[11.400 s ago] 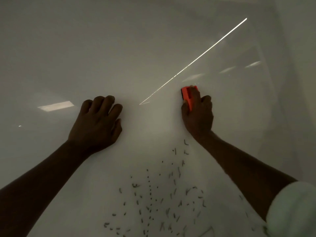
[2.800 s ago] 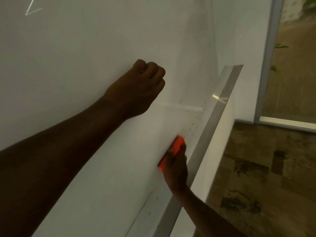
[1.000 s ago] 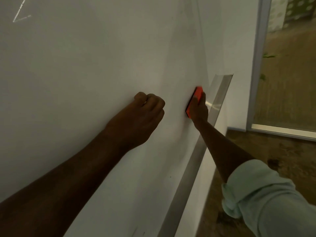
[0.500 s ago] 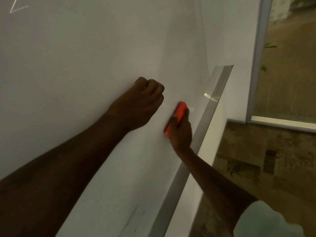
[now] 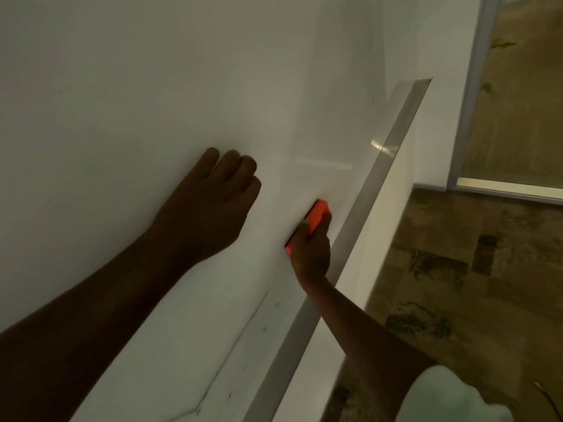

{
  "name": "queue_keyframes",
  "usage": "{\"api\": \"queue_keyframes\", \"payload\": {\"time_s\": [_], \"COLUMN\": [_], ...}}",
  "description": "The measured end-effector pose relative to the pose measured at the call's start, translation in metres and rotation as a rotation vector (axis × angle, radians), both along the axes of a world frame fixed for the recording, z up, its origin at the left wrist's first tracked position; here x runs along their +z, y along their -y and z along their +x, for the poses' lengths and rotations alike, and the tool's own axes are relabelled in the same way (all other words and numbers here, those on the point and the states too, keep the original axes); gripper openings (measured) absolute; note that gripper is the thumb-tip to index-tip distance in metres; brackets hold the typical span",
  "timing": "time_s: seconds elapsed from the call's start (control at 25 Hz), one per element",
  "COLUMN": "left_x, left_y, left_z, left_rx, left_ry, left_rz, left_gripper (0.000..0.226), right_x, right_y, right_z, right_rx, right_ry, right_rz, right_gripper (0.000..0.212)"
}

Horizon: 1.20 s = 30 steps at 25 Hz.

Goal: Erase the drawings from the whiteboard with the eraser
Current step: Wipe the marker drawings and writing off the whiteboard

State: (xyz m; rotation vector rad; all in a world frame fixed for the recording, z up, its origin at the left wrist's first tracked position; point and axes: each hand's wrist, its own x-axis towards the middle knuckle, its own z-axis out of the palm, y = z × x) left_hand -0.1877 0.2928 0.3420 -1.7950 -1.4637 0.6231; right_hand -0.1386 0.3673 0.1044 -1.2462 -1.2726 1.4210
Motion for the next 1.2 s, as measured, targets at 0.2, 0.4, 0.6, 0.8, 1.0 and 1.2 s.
{"api": "queue_keyframes", "payload": {"time_s": [0.2,0.4,0.6,0.8,1.0,1.2], "left_x": [0.029,0.088,0.14,0.143,0.122,0.099], "left_y": [0.043,0.131,0.218,0.276,0.361,0.411], "left_z": [0.015,0.021,0.022,0.023,0.021,0.021], "left_rx": [0.033,0.107,0.118,0.098,0.078,0.1], "left_ry": [0.054,-0.06,-0.122,-0.163,-0.157,-0.193], "left_rz": [0.052,0.093,0.21,0.219,0.222,0.284], "left_gripper": [0.014,0.029,0.033,0.027,0.033,0.037], "right_x": [0.028,-0.048,0.064,0.128,0.099,0.121], "right_y": [0.107,0.109,0.172,0.308,0.203,0.248], "right_z": [-0.003,0.034,0.011,0.016,0.037,0.02], "right_rx": [0.174,0.145,0.006,0.364,0.131,0.048], "right_ry": [-0.039,0.239,-0.06,-0.118,0.033,-0.175], "right_rz": [0.575,0.156,0.388,1.071,0.698,0.609], "right_gripper": [0.076,0.068,0.067,0.077,0.065,0.046]}}
